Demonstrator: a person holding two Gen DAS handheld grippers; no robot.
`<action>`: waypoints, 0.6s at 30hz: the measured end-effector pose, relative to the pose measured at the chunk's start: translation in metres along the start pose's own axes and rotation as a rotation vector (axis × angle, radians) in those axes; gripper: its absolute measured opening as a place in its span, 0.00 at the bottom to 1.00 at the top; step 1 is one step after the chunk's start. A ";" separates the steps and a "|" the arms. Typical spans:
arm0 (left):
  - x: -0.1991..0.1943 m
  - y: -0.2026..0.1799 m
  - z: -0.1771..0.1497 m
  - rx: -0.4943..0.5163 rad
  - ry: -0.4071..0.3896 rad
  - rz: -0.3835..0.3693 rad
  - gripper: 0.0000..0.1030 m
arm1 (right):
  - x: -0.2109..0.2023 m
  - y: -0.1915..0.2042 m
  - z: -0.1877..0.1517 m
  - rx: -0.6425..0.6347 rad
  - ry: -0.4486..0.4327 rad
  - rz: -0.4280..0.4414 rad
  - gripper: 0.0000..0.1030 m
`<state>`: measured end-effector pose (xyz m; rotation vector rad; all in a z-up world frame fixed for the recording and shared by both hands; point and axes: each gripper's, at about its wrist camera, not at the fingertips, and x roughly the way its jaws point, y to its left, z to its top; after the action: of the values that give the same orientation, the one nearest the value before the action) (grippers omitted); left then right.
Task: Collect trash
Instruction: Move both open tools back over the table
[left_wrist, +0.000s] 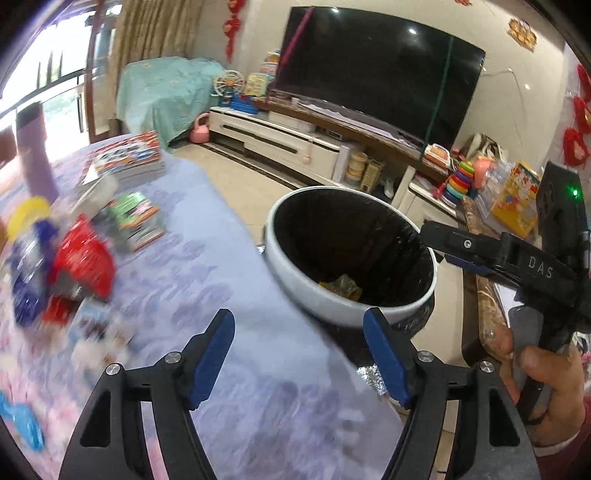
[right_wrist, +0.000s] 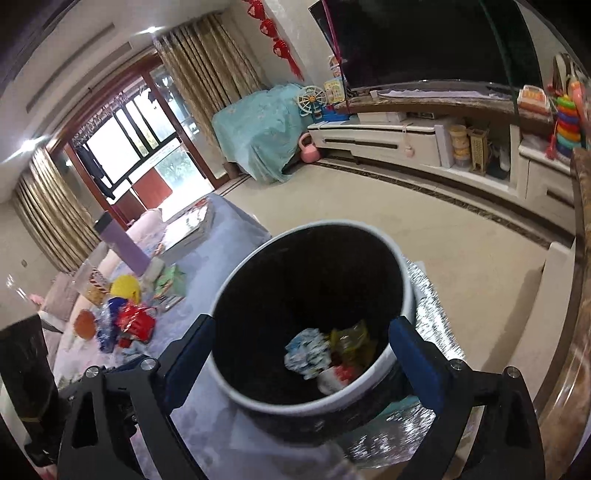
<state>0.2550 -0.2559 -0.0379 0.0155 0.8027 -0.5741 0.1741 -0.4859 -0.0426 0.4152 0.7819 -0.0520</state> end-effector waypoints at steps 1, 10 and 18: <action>-0.006 0.004 -0.006 -0.009 -0.002 0.009 0.70 | -0.001 0.003 -0.005 0.006 0.002 0.012 0.93; -0.066 0.036 -0.066 -0.087 -0.038 0.093 0.70 | -0.005 0.042 -0.036 -0.026 0.001 0.054 0.93; -0.113 0.060 -0.113 -0.179 -0.032 0.168 0.70 | 0.001 0.074 -0.060 -0.042 0.022 0.108 0.93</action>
<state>0.1456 -0.1254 -0.0519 -0.0897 0.8102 -0.3423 0.1486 -0.3946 -0.0560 0.4179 0.7799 0.0701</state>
